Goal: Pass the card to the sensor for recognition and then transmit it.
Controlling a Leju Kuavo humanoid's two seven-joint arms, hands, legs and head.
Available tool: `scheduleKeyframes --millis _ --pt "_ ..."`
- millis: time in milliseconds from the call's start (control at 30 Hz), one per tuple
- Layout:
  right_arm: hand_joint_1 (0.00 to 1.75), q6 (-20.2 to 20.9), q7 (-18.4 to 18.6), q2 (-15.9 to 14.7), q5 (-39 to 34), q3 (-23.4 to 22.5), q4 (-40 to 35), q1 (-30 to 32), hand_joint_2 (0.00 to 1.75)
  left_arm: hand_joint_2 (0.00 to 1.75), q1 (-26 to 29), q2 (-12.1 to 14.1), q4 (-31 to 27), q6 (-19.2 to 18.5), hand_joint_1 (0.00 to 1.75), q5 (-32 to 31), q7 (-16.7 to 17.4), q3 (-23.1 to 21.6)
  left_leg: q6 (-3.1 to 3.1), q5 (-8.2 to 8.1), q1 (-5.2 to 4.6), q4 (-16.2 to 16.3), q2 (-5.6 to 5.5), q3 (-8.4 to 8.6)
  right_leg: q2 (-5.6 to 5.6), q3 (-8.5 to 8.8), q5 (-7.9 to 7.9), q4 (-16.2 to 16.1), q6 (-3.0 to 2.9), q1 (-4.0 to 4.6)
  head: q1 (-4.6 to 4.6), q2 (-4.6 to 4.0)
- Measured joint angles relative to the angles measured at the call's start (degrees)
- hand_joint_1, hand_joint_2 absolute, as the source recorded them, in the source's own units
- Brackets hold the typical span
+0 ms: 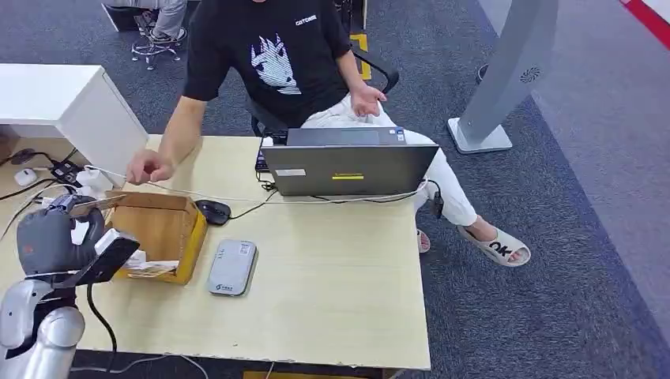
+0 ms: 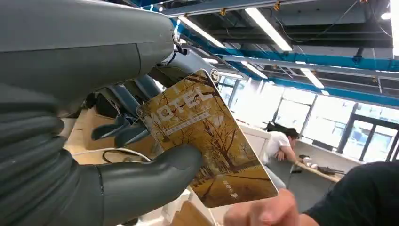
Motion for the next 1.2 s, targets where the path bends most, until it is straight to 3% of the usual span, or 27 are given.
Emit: scheduleKeyframes --millis 200,433,667,867,1100,1200 --pt "0.0 0.72 -0.15 0.0 0.94 -0.04 0.0 -0.02 1.75 1.75 -0.72 -0.98 -0.98 -2.21 1.75 -1.99 -0.15 -4.99 0.0 0.0 -0.02 0.01 0.0 -0.01 0.0 0.0 0.0 0.0 0.01 0.0 -0.02 0.0" --pt "0.0 1.27 -0.4 0.11 2.47 -0.5 0.0 -0.07 1.75 1.75 -4.15 -1.92 -1.68 -7.43 1.75 -3.56 1.99 -16.93 0.01 0.0 -0.05 0.03 0.0 -0.01 -0.01 0.01 0.05 -0.01 0.05 -0.02 -0.02 0.0" --pt "0.0 1.73 -0.44 0.31 3.52 -1.14 0.0 -0.1 1.75 1.75 -8.09 -3.19 -0.52 -11.39 1.75 -3.23 3.83 -25.36 0.01 0.0 -0.05 0.03 0.0 -0.01 0.0 0.0 0.05 -0.01 0.05 -0.01 -0.02 0.0" --pt "0.0 1.66 0.11 0.66 3.56 -1.68 0.0 -0.07 1.75 1.75 -9.37 -3.56 4.33 -15.28 1.75 -5.71 9.36 -29.69 0.01 0.0 -0.04 0.03 0.02 -0.02 0.01 -0.02 0.05 -0.01 0.05 -0.01 -0.02 0.0" --pt "0.0 1.66 0.13 0.87 3.63 -2.45 0.0 -0.02 1.75 1.75 -10.13 -3.48 7.34 -15.43 1.75 -6.57 10.25 -31.67 0.01 0.0 -0.04 0.03 0.01 -0.07 0.01 -0.03 0.05 -0.01 0.05 -0.01 -0.02 0.0" --pt "0.0 1.62 0.31 0.92 3.65 -2.62 0.0 -0.01 1.75 1.75 -10.32 -3.24 8.13 -16.56 1.75 -9.17 13.32 -32.37 0.01 0.0 -0.05 0.03 0.01 -0.07 0.01 -0.03 0.05 -0.01 0.05 -0.02 -0.02 0.0"
